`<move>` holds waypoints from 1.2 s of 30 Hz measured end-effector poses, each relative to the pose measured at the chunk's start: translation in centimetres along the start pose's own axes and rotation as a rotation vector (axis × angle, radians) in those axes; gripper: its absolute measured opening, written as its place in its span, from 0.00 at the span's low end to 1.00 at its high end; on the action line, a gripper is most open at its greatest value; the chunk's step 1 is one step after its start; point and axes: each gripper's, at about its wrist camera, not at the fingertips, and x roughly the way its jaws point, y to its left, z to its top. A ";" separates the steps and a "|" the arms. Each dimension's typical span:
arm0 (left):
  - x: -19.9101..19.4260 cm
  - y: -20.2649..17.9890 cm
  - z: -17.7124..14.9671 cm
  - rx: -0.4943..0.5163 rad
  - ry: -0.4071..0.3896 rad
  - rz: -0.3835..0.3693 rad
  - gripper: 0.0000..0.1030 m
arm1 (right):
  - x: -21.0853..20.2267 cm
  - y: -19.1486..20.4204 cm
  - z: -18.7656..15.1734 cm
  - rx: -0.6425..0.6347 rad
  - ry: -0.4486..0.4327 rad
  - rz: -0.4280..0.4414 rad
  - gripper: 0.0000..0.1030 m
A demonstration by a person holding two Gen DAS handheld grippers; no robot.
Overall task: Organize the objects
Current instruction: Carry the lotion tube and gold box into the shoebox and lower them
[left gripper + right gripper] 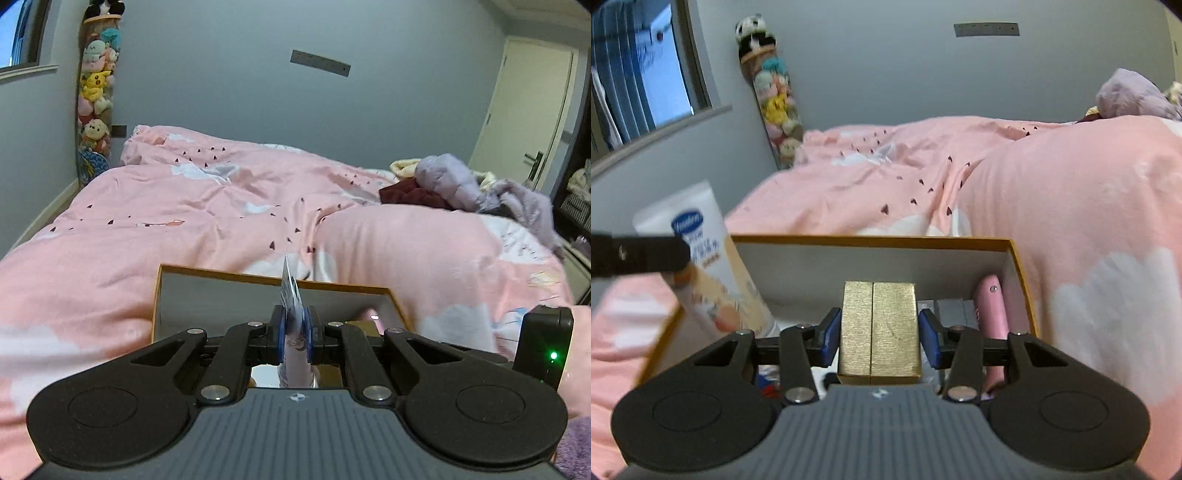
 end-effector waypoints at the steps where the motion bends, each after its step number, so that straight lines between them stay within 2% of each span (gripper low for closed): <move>1: 0.9 0.2 0.1 0.003 0.009 0.009 0.11 | 0.9 0.0 0.1 -0.010 0.019 0.001 0.45; 5: 4.2 0.5 -0.1 0.024 0.052 0.046 0.11 | 3.9 0.1 0.6 -0.048 0.104 0.013 0.45; 8: 5.8 0.4 -0.5 0.037 0.069 0.061 0.11 | 5.3 0.1 0.7 -0.065 0.135 0.015 0.45; 17: 8.6 0.5 -1.1 0.015 0.106 0.048 0.11 | 6.2 0.3 0.5 -0.115 0.135 0.013 0.46; 22: 9.7 0.0 -1.8 0.037 0.128 0.049 0.11 | 6.3 0.7 0.4 -0.154 0.127 -0.014 0.46; 26: 10.2 -0.5 -2.2 0.051 0.136 0.055 0.11 | 5.9 0.4 0.7 -0.153 0.129 -0.020 0.47; 32: 10.3 -2.0 -2.8 0.119 0.107 0.090 0.11 | 2.0 -0.2 0.0 -0.141 0.092 -0.032 0.51; 36: 10.5 -3.1 -3.3 0.141 0.121 0.112 0.11 | -0.1 -1.3 -1.4 -0.048 0.129 0.018 0.52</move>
